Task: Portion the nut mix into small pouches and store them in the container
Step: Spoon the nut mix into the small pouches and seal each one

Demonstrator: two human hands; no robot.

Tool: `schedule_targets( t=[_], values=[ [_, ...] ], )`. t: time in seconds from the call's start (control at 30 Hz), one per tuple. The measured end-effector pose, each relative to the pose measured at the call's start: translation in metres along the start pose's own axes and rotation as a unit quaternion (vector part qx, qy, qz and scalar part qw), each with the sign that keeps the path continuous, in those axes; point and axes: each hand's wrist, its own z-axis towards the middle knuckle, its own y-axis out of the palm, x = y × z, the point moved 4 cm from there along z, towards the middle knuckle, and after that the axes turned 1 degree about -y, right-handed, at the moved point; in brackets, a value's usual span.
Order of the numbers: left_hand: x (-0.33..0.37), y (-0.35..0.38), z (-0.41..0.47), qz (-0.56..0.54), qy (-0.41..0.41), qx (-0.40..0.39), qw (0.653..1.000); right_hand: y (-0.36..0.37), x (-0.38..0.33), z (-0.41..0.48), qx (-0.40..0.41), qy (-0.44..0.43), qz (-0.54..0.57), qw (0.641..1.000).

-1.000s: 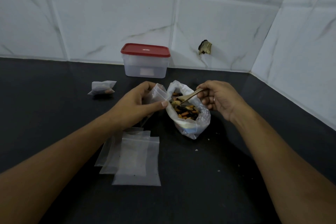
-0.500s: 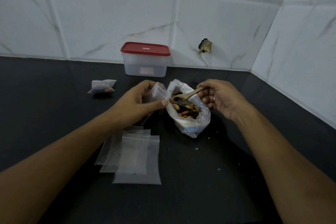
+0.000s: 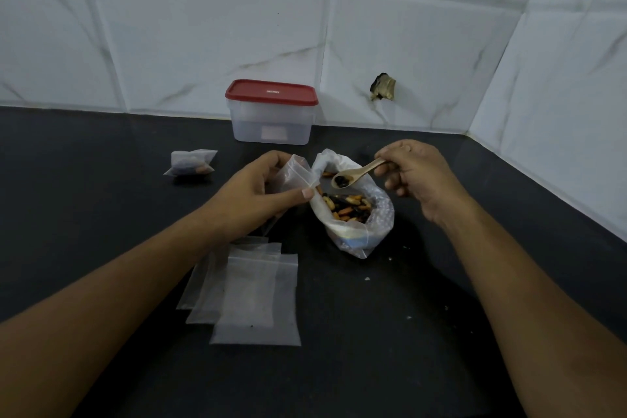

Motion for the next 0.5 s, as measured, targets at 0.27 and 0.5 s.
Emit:
schedule_targets(
  t=[0.27, 0.5],
  values=[
    [0.0019, 0.0004, -0.0011, -0.008, 0.001, 0.002, 1.000, -0.0034, -0.0017, 0.0017, -0.079, -0.026, -0.056, 0.995],
    [-0.0002, 0.0003, 0.0004, -0.008, 0.001, 0.001, 1.000, 0.0034, 0.0033, 0.0019, -0.091, 0.015, -0.032, 0.995]
  ],
)
